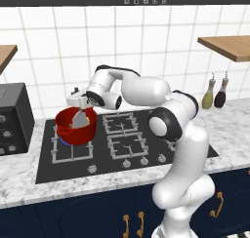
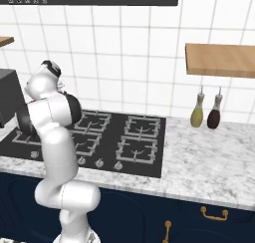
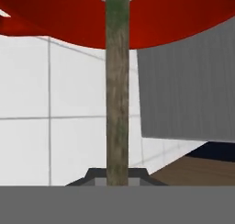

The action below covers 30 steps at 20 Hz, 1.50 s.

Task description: Put the mushroom and lemon wedge in the pot. Retrieve the spatula and lightly stir the vegetables in the pot.

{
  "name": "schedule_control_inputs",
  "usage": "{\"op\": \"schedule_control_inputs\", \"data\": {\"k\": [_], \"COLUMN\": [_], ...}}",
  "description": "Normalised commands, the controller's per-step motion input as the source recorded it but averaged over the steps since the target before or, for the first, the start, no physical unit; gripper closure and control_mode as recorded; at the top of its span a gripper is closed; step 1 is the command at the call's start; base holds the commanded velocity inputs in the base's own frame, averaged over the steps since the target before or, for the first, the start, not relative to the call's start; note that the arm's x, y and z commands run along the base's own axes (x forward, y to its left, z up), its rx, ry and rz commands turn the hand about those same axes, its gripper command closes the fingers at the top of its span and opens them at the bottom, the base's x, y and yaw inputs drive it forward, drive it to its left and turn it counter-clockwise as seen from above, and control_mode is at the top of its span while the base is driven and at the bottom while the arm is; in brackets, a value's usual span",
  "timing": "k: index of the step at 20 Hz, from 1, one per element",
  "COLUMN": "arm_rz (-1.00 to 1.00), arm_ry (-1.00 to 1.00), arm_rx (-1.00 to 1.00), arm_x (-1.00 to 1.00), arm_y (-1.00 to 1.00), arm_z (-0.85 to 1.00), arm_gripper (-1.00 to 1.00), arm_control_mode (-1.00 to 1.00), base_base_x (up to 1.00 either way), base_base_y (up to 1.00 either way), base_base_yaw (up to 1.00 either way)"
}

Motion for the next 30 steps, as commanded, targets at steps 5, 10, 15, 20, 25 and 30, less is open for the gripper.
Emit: {"op": "schedule_control_inputs", "data": {"k": [5,10,15,20,25,30], "arm_rz": [0.12,0.24,0.28,0.27,0.21,0.11], "arm_ry": [0.00,0.00,0.00,0.00,-0.03,-0.10], "arm_rx": [0.08,0.12,0.14,0.14,0.07,0.01], "arm_x": [0.17,0.19,0.20,0.15,0.13,0.01], "arm_y": [0.13,0.04,0.00,0.00,0.04,0.16], "arm_z": [-0.06,0.00,0.00,0.00,0.00,0.00], "arm_gripper": [1.00,1.00,1.00,1.00,1.00,1.00], "arm_control_mode": [-1.00,-1.00,-1.00,-1.00,-1.00,-1.00], "base_base_x": [0.00,0.00,0.00,0.00,0.00,0.00], "base_base_y": [0.00,0.00,0.00,0.00,0.00,0.00], "base_base_yaw": [0.00,0.00,0.00,0.00,0.00,0.00]}}
